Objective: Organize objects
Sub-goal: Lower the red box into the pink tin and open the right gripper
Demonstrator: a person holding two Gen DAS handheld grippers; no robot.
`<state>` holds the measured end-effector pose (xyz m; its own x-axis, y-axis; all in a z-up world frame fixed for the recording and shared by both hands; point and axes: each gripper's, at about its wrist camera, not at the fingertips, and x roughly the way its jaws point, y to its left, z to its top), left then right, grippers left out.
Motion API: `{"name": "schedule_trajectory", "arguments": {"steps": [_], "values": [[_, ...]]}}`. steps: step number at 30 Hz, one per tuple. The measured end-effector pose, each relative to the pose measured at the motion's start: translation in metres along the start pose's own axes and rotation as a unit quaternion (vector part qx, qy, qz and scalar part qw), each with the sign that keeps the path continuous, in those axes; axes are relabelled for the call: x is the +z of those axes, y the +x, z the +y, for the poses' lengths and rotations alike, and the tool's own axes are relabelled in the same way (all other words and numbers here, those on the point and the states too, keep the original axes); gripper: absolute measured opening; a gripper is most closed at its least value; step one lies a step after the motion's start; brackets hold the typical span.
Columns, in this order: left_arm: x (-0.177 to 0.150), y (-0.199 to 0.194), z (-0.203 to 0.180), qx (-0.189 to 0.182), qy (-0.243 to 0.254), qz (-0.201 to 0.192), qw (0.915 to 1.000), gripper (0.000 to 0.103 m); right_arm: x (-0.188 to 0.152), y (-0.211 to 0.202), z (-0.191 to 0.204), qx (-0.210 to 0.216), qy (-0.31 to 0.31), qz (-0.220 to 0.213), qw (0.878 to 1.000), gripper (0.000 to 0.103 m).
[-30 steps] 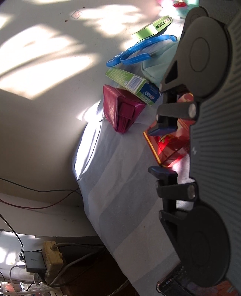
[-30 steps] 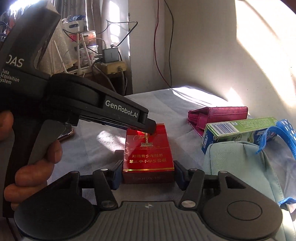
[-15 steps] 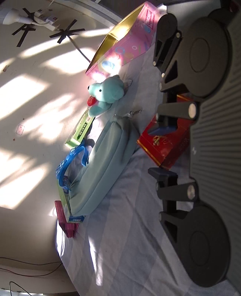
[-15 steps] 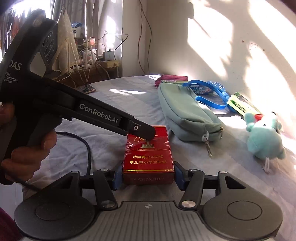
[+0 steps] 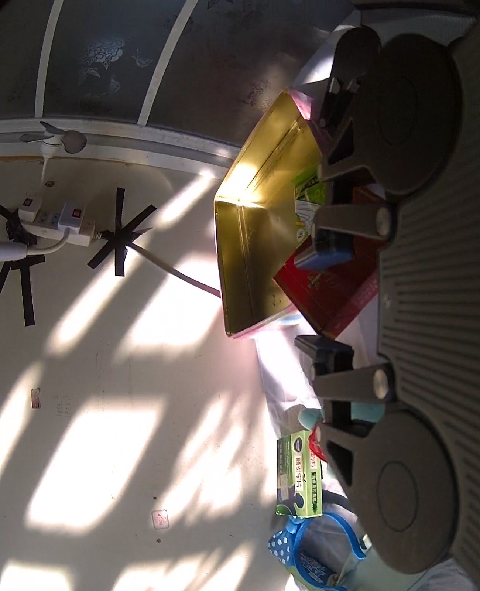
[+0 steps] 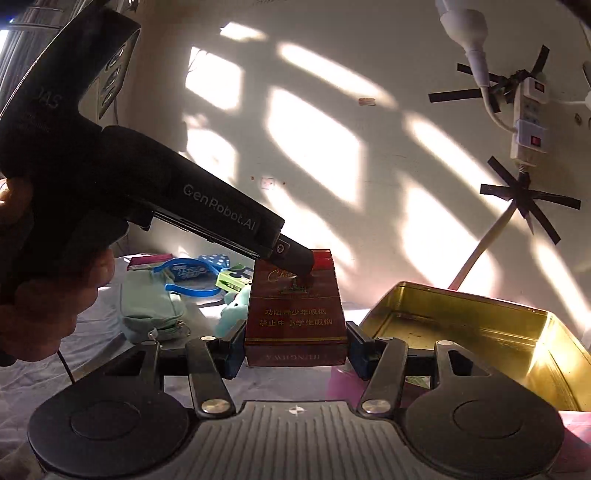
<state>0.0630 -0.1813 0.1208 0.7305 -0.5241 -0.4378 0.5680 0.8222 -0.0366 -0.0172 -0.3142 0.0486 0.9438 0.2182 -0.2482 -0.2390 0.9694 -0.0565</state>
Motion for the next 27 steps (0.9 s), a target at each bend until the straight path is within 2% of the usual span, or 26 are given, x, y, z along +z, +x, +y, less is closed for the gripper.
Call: {"name": "schedule_trajectory", "arguments": {"steps": [4,9,15,16,17,18,23,27], "values": [[0.019,0.046,-0.042,-0.027,0.012,0.004,0.9996,0.041,-0.001,0.007,-0.042,-0.065,0.009,0.011,0.998,0.054],[0.025,0.093,-0.088,-0.061,0.028,0.019,0.9976,0.042,-0.012,0.008,-0.093,-0.142,0.019,0.037,0.989,0.054],[0.016,0.126,-0.111,-0.046,0.022,0.040,0.9979,0.042,-0.037,0.008,-0.140,-0.236,0.042,0.063,0.969,0.055],[0.013,0.128,-0.111,-0.042,0.020,0.046,0.9979,0.042,-0.041,0.010,-0.145,-0.248,0.045,0.068,0.965,0.058],[0.009,0.129,-0.109,-0.039,0.020,0.050,0.9978,0.042,-0.044,0.009,-0.150,-0.255,0.053,0.069,0.963,0.066],[0.006,0.130,-0.108,-0.034,0.020,0.054,0.9978,0.042,-0.046,0.007,-0.153,-0.257,0.063,0.066,0.962,0.069],[-0.004,0.118,-0.099,-0.016,0.013,0.065,0.9977,0.042,-0.051,-0.011,-0.144,-0.255,0.082,0.045,0.962,0.065],[-0.009,0.096,-0.097,0.002,0.019,0.057,0.9982,0.043,-0.046,-0.026,-0.131,-0.244,0.097,0.021,0.965,0.065]]}}
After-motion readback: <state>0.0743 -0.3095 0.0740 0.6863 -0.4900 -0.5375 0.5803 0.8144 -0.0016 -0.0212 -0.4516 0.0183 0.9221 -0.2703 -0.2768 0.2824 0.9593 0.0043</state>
